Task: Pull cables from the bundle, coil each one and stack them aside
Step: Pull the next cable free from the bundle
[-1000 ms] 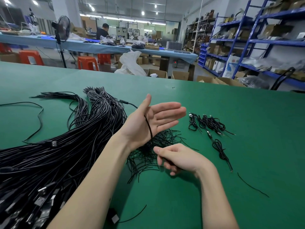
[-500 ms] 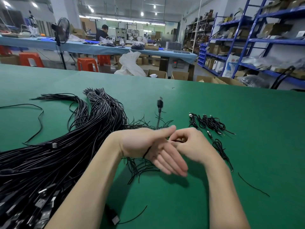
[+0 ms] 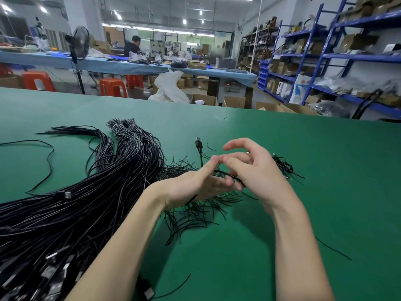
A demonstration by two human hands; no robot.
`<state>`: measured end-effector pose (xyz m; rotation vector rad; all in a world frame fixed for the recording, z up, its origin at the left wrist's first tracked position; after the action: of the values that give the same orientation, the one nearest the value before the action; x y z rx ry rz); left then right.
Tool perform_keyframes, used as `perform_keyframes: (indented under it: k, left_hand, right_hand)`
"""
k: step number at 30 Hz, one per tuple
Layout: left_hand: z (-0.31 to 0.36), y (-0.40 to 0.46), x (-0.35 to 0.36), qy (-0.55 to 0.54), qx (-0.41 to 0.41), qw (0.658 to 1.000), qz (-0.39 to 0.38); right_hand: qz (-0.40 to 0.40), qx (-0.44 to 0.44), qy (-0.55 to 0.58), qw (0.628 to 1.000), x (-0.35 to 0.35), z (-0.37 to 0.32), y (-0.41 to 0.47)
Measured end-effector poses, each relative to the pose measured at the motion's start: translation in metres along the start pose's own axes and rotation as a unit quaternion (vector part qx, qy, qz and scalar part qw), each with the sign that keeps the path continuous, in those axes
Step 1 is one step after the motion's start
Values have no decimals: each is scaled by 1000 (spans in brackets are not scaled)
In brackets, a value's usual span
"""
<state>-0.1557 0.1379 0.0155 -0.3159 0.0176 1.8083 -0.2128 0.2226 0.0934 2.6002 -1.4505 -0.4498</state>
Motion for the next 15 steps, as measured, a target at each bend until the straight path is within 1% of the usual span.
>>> perform_keyframes:
  k: [1,3,5,6,7,9,10,11,13,15]
  left_hand:
    - [-1,2,-4,15,2,1000,20]
    - [-4,4,-13,84,4,994,63]
    - [-6,4,-18,148,-3,986,81]
    - [-6,5,-21,173,-7,981,92]
    - [-5,6,-24,202,-7,973,110]
    - [1,8,-36,265,8,950,168]
    - [5,7,-42,280,19,940,196]
    - [9,6,-47,270,33,938,217]
    - [18,3,-51,190,67,950,237]
    - [22,1,-50,103,78,965,230]
  right_hand:
    - [5,0,-34,999,-1,0,0]
    - [1,-12,-148,989,-2,2,0]
    - [-31,-23,-264,964,-1,5,-2]
    - [-54,-22,-298,953,1,7,-3]
    - [-83,-16,-307,948,4,8,-6]
    - [-135,-13,-283,949,13,9,-12]
    - [-147,-23,-261,954,15,7,-14]
    - [-150,-32,-230,961,17,5,-15]
    - [-156,-27,-137,978,20,4,-15]
    - [-168,-11,-50,985,25,4,-18]
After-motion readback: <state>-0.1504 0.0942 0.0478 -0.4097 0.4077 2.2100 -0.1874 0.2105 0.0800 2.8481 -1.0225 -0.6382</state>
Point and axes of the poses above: each hand's wrist, its own y-axis towards the middle knuckle, its own x-axis out of the palm, z = x × y, the point moved 9 cm from there along y, towards the middle knuckle, and after that the axes turned 15 degrees about z, right-handed, at the moved point
